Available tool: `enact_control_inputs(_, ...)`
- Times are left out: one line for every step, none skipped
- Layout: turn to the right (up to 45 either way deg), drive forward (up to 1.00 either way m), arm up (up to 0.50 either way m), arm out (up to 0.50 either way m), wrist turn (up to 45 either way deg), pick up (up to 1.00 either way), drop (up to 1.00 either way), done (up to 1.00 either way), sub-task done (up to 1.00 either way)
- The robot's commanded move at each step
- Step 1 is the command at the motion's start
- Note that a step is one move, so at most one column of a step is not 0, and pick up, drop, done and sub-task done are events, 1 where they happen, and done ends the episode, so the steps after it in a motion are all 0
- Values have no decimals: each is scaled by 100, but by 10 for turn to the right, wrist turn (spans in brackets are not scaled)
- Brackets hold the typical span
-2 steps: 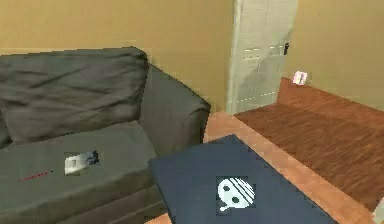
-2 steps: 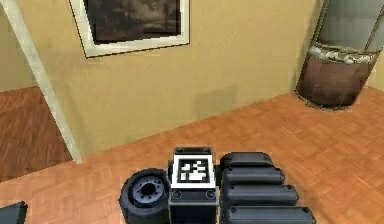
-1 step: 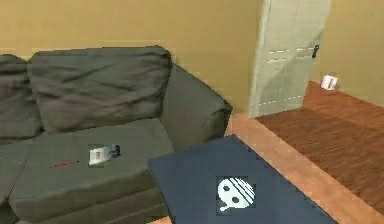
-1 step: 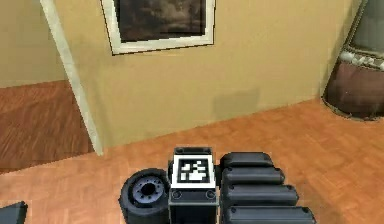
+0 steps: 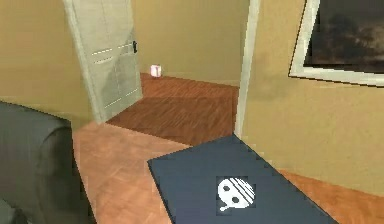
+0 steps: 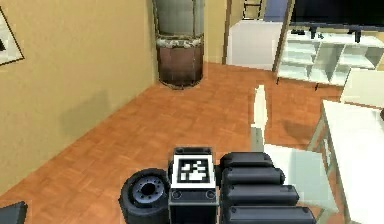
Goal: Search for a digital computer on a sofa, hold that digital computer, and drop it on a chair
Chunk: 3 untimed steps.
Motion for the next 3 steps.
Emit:
enact_control_inputs(450, 0, 0, 0, 0, 0, 0, 0, 0)
enact_control_inputs(30, 0, 0, 0, 0, 0, 0, 0, 0)
enact_control_inputs(-450, 0, 0, 0, 0, 0, 0, 0, 0)
